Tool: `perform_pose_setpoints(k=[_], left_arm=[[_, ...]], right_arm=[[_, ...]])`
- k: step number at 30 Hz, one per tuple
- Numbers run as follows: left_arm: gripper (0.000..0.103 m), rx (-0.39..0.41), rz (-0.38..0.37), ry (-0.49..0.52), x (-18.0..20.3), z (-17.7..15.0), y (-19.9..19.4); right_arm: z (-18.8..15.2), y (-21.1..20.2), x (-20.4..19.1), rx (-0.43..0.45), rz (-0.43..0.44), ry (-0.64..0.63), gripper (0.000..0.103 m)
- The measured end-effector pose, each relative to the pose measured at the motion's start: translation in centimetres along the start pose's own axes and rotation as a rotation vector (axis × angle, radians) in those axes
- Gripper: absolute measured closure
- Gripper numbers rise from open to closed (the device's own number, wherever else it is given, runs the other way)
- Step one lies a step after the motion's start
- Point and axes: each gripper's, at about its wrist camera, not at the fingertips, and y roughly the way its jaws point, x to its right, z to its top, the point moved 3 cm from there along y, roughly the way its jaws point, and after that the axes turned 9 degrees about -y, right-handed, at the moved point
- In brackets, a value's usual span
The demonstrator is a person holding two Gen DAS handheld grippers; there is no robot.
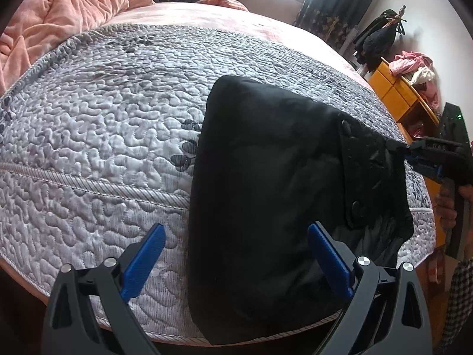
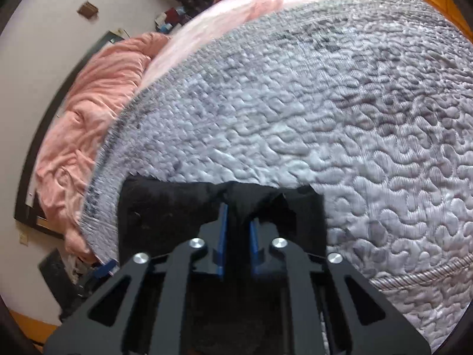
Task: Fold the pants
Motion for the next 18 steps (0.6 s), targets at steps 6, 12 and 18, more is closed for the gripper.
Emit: perform_pose_setpoints(k=[6, 12, 18], left_arm=[[0.006, 0.008, 0.010, 0.009, 0.7, 0.2, 0.4], [0.006, -0.007, 0.009, 0.046, 1.6, -0.4, 1.1], [0.006, -0.008, 0.017, 0.042, 1.0, -0.6, 0.8]], right_arm=[[1.2, -0.6, 1.0, -0.016, -0.108, 0.035, 0.094], [-0.1, 2.8, 3.5, -0.071, -0.136, 0.088, 0.091], [-1.9, -1.0, 1.6, -0.018, -0.129, 0.026, 0.060]])
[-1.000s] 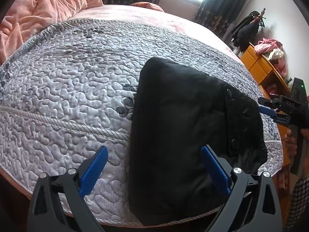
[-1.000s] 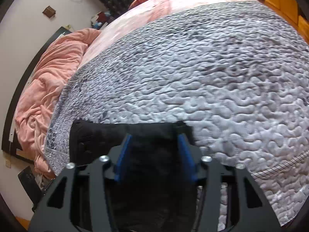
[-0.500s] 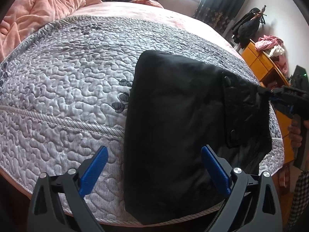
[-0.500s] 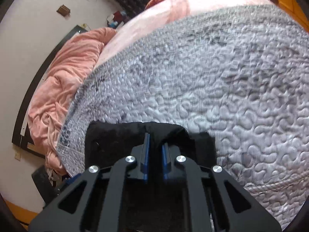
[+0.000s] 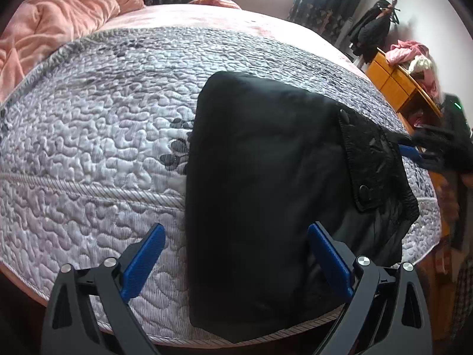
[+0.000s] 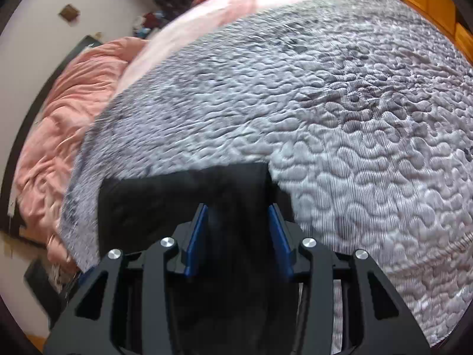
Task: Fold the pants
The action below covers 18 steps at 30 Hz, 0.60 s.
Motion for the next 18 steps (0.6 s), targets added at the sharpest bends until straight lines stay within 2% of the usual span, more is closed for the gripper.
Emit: perform_pose_setpoints(k=[1, 3, 6, 9, 12, 13, 14, 15, 18], left_arm=[[0.006, -0.002, -0.003, -0.010, -0.1, 0.0, 0.0], [0.006, -0.006, -0.013, -0.024, -0.2, -0.1, -0.1], [0.006, -0.002, -0.023, -0.028, -0.1, -0.3, -0.2], [0.006, -0.007, -0.027, -0.026, 0.3, -0.5, -0.2], [0.006, -0.016, -0.030, -0.025, 0.6, -0.7, 0.0], [0.006, -0.019, -0.032, -0.024, 0.8, -0.8, 0.0], [0.006, -0.019, -0.033, -0.024, 0.9, -0.9, 0.0], [0.006, -0.016, -0.033, -0.020, 1.0, -1.0, -0.1], [0.006, -0.008, -0.028, -0.011, 1.2, -1.1, -0.5]], right_arm=[[-0.8, -0.6, -0.2, -0.004, 0.009, -0.007, 0.059], [-2.9, -1.8, -0.2, -0.009, 0.005, -0.005, 0.050], [-6.4, -3.0, -0.1, -0.014, 0.012, 0.027, 0.050], [-9.3, -3.1, -0.1, -0.018, 0.065, 0.087, 0.050], [-10.5, -2.4, -0.4, -0.026, 0.113, 0.118, 0.050], [-10.5, -2.0, -0.4, -0.032, 0.126, 0.128, 0.053], [-10.6, -1.7, -0.4, -0.034, 0.143, 0.140, 0.067], [-10.6, -1.4, -0.4, -0.037, 0.157, 0.156, 0.074], [-10.4, -1.7, -0.6, -0.033, 0.169, 0.159, 0.079]])
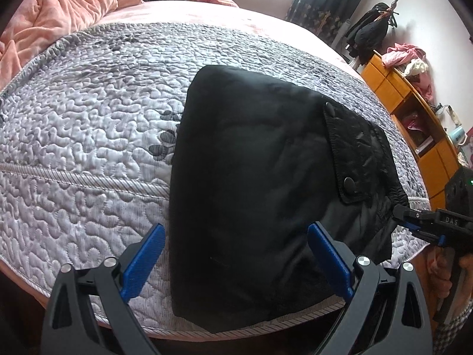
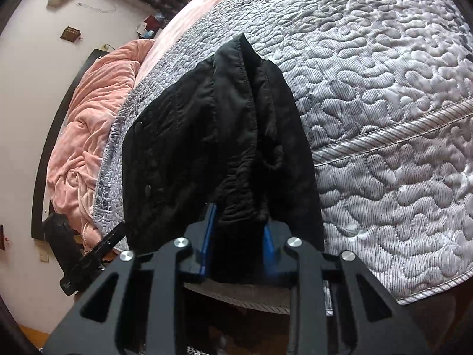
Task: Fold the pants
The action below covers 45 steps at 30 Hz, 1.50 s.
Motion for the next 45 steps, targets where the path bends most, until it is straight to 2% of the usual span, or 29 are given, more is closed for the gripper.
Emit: perform_pose_setpoints(k=[4, 7, 11, 13, 16, 20, 22, 23, 24, 25, 29, 32, 39, 45], left_arm=[[0.006, 0.017, -0.006, -0.001, 0.3, 0.3, -0.5], [0.006, 0.037, -0.009, 0.013, 0.7, 0.5, -1.1], [0.006, 0.053, -0.015, 0.033, 1.4, 0.5, -1.5], [0.006, 0.055, -0.015, 0.039, 1.6, 0.5, -1.6], [0.006, 0.063, -0.012, 0.061, 1.8, 0.4, -1.9], [0.006, 0.083, -0.010, 0.081, 2.4, 0.6, -2.2], [0.006, 0.088, -0.014, 0.088, 2.6, 0.6, -2.3], [0.006, 0.089, -0.014, 0.091, 2.7, 0.6, -2.3], [0.006, 0.090, -0.014, 0.096, 2.8, 0.6, -2.3], [0.006, 0.090, -0.014, 0.102, 2.9, 0.7, -2.3], [0.005, 0.094, -0.013, 0.123, 3.4, 0.8, -2.2], [0.004, 0.088, -0.011, 0.127, 3.5, 0.9, -1.9], [0.004, 0.028, 0.004, 0.114, 2.4, 1.0, 0.1], [0.004, -0.093, -0.115, -0.035, -1.3, 1.9, 2.7]], right_arm=[[0.4, -2.1, -1.3, 0.033, 0.015, -0.005, 0.080], [0.5, -2.8, -1.6, 0.033, -0.010, -0.030, 0.080], [-0.4, 0.6, -0.1, -0.060, -0.118, -0.035, 0.080], [-1.0, 2.3, 0.9, -0.081, -0.119, -0.017, 0.079], [-1.0, 1.9, 0.7, -0.060, -0.101, -0.028, 0.078], [-0.5, -0.2, -0.1, -0.022, -0.130, -0.094, 0.061], [-0.1, -1.4, -0.2, 0.004, -0.123, -0.106, 0.059], [0.1, -1.9, -0.1, 0.016, -0.118, -0.108, 0.049], [0.5, -2.5, 0.0, 0.032, -0.112, -0.111, 0.033], [0.7, -2.9, 0.1, 0.043, -0.114, -0.116, 0.029], [1.7, -3.5, 1.0, 0.065, -0.118, -0.136, 0.028], [2.1, -3.1, 1.4, 0.060, -0.092, -0.144, 0.022], [2.5, -0.3, 2.7, 0.017, -0.026, -0.105, 0.018], [2.0, 2.2, 3.9, -0.049, 0.038, -0.079, 0.017]])
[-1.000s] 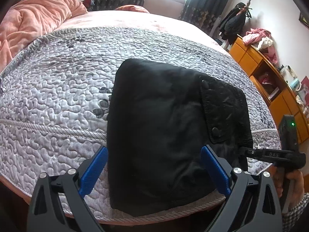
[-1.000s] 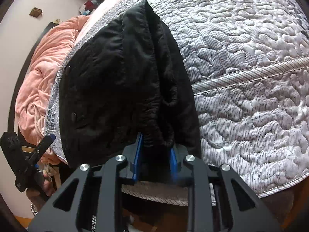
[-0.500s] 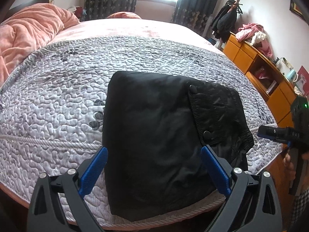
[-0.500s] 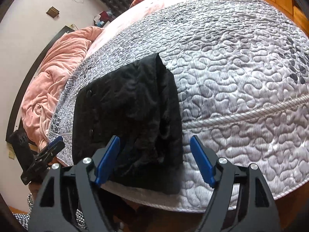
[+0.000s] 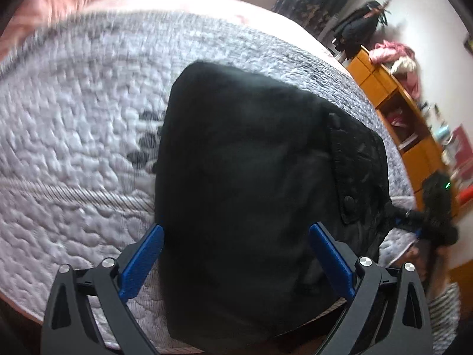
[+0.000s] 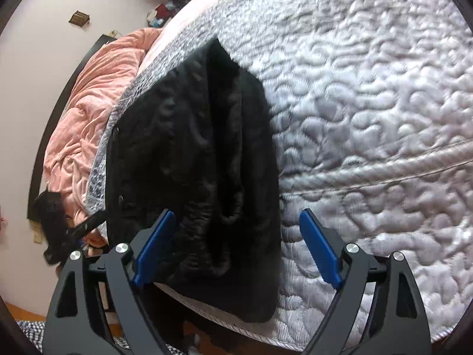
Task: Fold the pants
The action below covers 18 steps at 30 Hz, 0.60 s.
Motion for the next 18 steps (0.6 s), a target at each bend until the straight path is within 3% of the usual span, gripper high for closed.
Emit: perform_pose_setpoints(k=[4, 9, 12, 18], left_arm=[[0.004, -0.079, -0.116, -0.056, -2.4, 0.8, 1.6], [0.003, -0.158, -0.232, -0.092, -3.8, 1.5, 3.4], [0.004, -0.211, -0.306, -0.140, -4.5, 1.8, 4.5], [0.003, -0.332, -0.403, -0.168, -5.5, 2.3, 6.7]], right_arm=[[-0.4, 1.8, 0.8, -0.041, 0.078, 0.022, 0.015], [-0.3, 2.5, 1.6, -0.023, 0.191, 0.072, 0.012], [-0.3, 2.3, 1.7, -0.013, 0.305, 0.092, 0.021], [-0.5, 2.3, 3.5, -0.010, 0.386, 0.158, 0.028]])
